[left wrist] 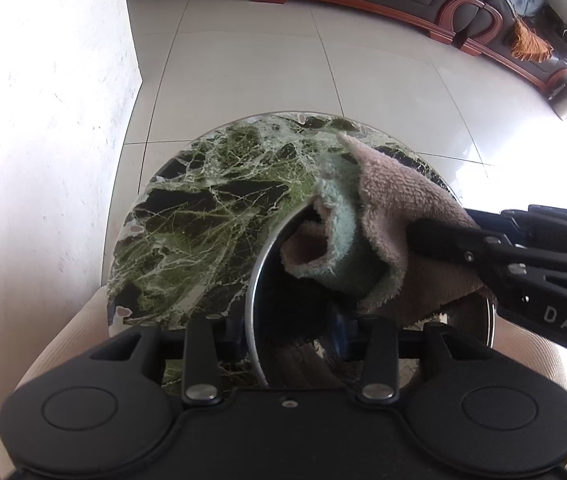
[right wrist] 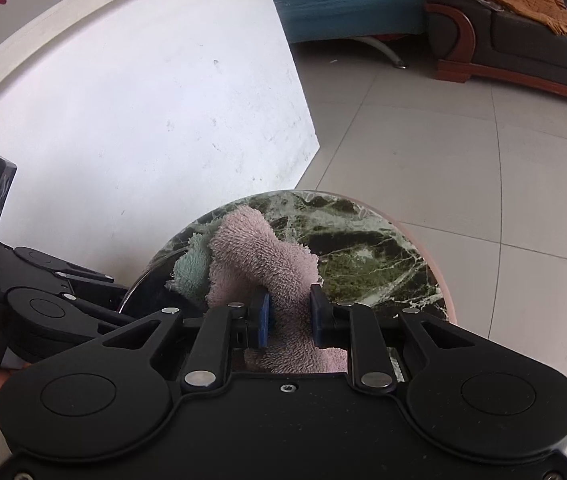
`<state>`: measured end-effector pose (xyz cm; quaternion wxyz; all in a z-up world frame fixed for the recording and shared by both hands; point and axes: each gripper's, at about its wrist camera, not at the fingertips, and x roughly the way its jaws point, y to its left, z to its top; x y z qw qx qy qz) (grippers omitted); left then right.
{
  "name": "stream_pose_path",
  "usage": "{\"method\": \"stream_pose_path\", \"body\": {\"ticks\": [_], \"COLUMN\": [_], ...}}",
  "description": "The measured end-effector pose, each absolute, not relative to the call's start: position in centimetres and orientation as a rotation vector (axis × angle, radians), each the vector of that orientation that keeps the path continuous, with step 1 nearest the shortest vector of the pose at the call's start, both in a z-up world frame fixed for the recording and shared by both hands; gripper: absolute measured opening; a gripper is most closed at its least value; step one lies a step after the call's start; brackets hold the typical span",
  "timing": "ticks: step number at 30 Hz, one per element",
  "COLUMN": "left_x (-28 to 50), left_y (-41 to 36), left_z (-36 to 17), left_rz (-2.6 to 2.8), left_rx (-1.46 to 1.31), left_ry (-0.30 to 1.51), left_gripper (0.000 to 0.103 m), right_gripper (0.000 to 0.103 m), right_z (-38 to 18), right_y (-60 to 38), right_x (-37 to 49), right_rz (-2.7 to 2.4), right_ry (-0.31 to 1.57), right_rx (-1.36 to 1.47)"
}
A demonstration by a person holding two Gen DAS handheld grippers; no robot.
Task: Clean bowl
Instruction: 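Wipe the towel around the bowl's inner wall with the right gripper, then rub the towel along the bowl's inner wall near the rim, right gripper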
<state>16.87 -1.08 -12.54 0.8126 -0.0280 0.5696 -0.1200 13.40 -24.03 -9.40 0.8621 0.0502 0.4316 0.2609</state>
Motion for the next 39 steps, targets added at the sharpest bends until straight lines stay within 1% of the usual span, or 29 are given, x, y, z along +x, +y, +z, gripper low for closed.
{"method": "stream_pose_path", "body": {"ticks": [8, 20, 33, 39], "left_x": [16.9, 17.0, 16.9, 16.8], "left_y": [-1.3, -1.3, -1.4, -1.7], "left_z": [-12.6, -12.3, -12.4, -12.1], "left_rz": [-0.259, -0.252, -0.251, -0.242], "left_rx": [-0.055, -0.059, -0.061, -0.041], "left_ry": [1.212, 1.216, 1.211, 1.209], "left_gripper": [0.038, 0.038, 0.039, 0.039], "right_gripper": [0.020, 0.019, 0.020, 0.019], "right_z": [-9.3, -9.2, -9.4, -9.4], "right_y": [-25.3, -23.7, -25.4, -24.8], "right_x": [10.2, 13.8, 10.0, 10.8], "right_rz": [0.517, 0.535, 0.483, 0.501], "right_ry": [0.935, 0.908, 0.946, 0.931], "right_rx": [0.133, 0.085, 0.158, 0.092]}}
